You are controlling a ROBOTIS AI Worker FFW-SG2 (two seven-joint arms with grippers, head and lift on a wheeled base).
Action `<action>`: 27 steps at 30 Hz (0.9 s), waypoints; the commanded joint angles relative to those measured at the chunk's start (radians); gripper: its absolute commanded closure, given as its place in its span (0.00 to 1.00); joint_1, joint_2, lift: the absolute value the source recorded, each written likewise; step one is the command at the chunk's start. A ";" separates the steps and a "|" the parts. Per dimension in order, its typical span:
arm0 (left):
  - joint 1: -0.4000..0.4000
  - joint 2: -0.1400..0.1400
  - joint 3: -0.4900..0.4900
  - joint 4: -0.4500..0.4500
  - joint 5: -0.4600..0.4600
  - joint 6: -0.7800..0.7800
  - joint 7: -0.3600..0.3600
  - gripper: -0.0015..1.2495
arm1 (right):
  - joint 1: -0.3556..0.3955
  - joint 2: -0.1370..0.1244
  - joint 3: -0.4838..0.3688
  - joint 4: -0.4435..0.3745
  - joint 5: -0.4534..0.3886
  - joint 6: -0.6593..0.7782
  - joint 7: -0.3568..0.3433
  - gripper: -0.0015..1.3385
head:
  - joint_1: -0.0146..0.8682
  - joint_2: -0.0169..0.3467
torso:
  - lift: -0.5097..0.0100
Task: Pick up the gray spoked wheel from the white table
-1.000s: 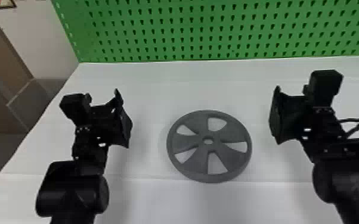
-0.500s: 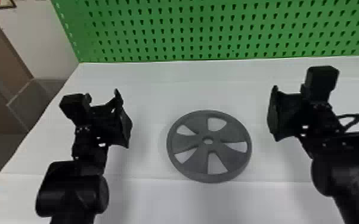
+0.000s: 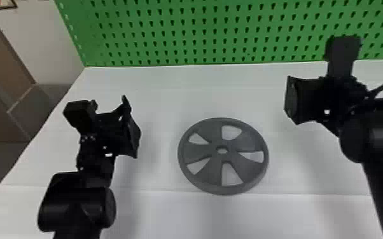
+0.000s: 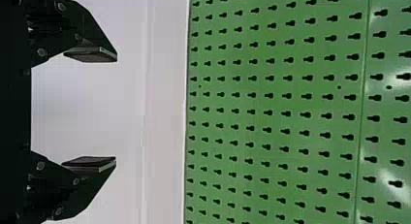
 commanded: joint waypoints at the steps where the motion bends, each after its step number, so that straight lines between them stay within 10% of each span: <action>1: 0.000 0.000 0.000 0.000 0.000 -0.002 0.000 0.29 | -0.067 0.000 -0.009 -0.006 -0.034 0.141 -0.002 0.37 | 0.90 0.46 | 0.86; 14: 0.000 0.002 0.001 0.000 0.002 -0.009 0.000 0.29 | -0.227 0.017 -0.012 0.019 -0.024 0.439 -0.002 0.37 | 0.90 0.46 | 0.86; 27: 0.002 0.000 0.001 0.000 -0.003 -0.011 0.000 0.29 | -0.389 0.070 -0.089 0.234 0.018 0.649 -0.002 0.37 | 0.90 0.46 | 0.86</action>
